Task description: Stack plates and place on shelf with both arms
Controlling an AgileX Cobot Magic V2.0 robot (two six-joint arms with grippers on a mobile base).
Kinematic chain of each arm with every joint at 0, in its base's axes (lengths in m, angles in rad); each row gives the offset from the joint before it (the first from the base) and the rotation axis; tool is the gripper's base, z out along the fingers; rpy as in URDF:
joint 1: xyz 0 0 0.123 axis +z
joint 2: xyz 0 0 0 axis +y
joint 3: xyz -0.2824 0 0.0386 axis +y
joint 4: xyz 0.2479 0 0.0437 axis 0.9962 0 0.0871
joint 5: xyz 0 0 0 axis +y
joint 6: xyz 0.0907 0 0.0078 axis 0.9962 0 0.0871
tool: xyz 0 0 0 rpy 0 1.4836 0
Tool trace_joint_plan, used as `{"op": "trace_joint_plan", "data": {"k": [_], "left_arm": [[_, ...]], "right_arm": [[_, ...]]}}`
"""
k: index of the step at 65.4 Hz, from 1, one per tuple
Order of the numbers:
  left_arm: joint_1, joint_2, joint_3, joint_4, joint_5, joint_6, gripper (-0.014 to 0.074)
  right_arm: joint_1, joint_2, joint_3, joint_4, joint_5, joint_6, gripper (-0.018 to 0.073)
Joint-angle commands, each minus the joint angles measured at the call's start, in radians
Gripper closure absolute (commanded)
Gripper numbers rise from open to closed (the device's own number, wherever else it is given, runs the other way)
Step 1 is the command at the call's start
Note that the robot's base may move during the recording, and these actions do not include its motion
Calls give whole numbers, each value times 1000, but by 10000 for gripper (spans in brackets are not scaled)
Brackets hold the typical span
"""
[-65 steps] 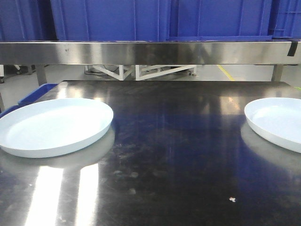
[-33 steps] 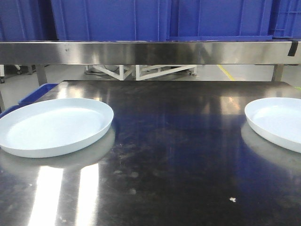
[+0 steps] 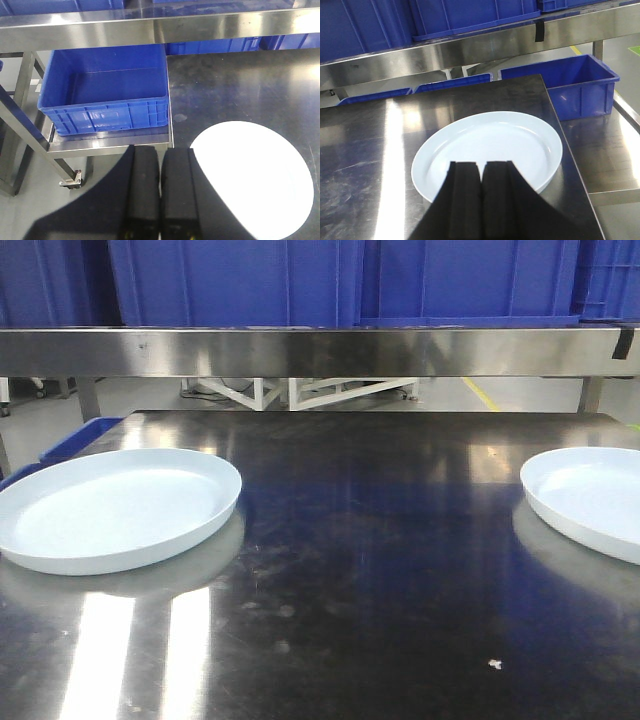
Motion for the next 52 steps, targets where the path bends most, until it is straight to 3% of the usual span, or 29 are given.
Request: {"op": "trace_joint_plan", "data": {"k": [1, 10, 19, 52], "left_arm": [[-2, -4, -40, -10, -68, -11, 496], [-2, -4, -40, -20, -79, -11, 496], [-2, -4, -40, -69, -1, -11, 496], [-2, -4, -40, -72, 8, -11, 496]], "right_arm": [[-3, -17, -1, -11, -96, -4, 508], [-3, -17, -1, -11, -96, -4, 508], [-3, -17, -1, -11, -96, -4, 508], [-3, -17, -1, -11, -101, -5, 508]]}}
